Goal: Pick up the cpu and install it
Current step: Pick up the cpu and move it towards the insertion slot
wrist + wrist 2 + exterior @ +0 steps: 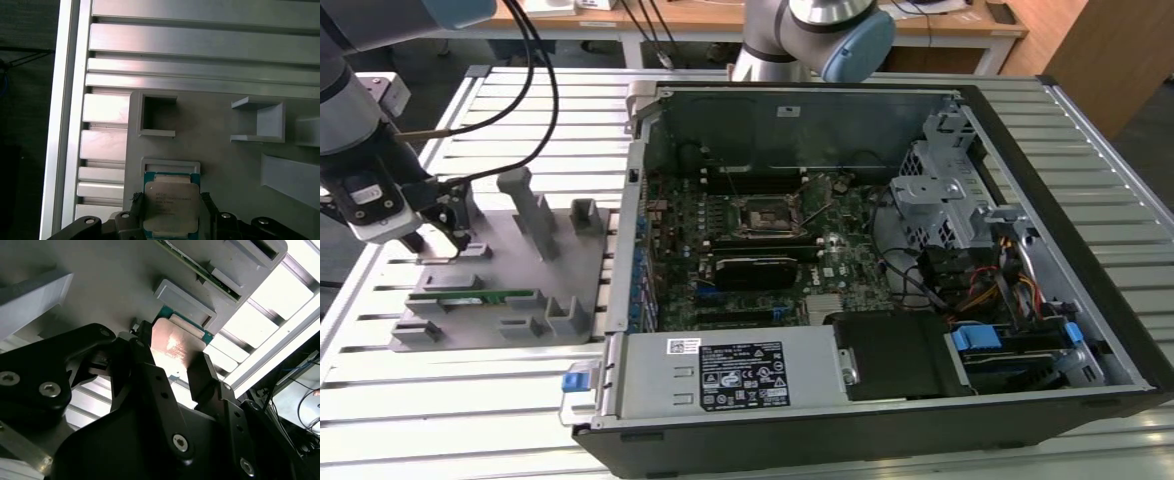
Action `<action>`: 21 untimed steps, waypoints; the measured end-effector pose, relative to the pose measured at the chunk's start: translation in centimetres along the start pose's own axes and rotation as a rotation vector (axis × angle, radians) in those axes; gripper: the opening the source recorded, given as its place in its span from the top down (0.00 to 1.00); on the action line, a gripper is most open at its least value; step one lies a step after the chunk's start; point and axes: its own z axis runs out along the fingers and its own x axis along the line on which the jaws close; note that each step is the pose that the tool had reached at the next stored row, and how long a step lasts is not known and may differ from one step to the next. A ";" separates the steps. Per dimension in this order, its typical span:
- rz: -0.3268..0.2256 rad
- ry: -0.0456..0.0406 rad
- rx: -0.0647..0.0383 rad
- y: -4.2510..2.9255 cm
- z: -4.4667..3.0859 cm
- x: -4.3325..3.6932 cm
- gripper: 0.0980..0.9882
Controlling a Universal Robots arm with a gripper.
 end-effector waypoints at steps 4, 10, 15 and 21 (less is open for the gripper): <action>0.000 -0.0003 0.000 0.02 -0.04 -0.01 0.52; 0.000 -0.0001 0.000 0.08 -0.10 0.00 0.52; 0.000 0.0000 0.000 0.10 -0.20 -0.01 0.52; 0.000 -0.0002 0.000 0.12 -0.33 -0.01 0.52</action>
